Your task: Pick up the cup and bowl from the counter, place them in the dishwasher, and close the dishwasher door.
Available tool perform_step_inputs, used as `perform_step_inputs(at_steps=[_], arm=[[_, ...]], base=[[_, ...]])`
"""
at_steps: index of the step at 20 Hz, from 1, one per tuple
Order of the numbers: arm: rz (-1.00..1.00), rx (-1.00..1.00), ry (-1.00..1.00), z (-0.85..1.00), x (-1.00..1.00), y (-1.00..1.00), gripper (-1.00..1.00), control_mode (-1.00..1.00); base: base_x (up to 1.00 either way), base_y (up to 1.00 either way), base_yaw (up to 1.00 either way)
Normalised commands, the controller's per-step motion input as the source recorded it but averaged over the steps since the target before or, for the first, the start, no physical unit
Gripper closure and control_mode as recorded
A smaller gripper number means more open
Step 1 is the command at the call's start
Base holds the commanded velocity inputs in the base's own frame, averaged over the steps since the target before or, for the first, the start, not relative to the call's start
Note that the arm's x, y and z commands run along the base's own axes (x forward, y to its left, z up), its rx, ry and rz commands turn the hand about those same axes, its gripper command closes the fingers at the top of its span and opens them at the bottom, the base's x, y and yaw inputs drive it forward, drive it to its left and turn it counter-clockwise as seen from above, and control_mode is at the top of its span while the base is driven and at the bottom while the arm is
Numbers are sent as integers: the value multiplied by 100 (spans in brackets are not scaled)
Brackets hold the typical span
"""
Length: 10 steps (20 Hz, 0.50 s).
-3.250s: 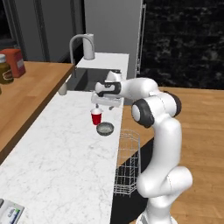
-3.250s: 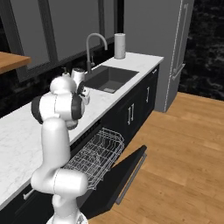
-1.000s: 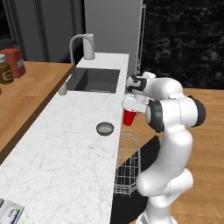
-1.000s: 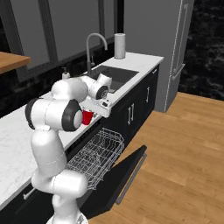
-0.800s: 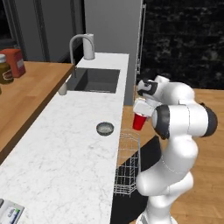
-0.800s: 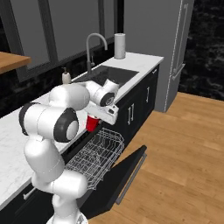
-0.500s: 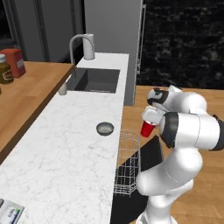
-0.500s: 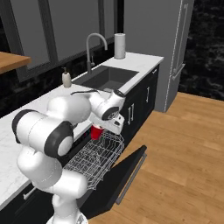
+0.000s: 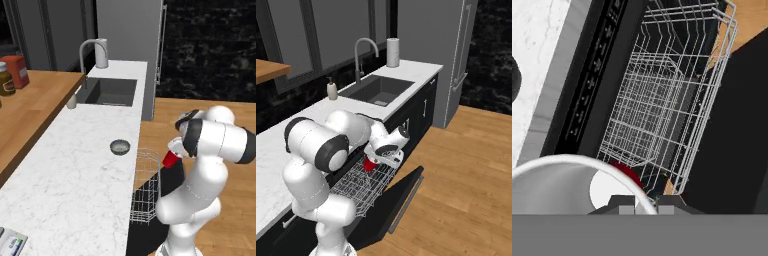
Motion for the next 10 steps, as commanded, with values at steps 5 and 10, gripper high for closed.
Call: perform_step_inputs(at_steps=[5,10], arm=[[17,4,-1,-45,57,0,100,-100],[5,0,2,-40,62,0,100,-100]], base=[[0,0,0],[0,0,0]])
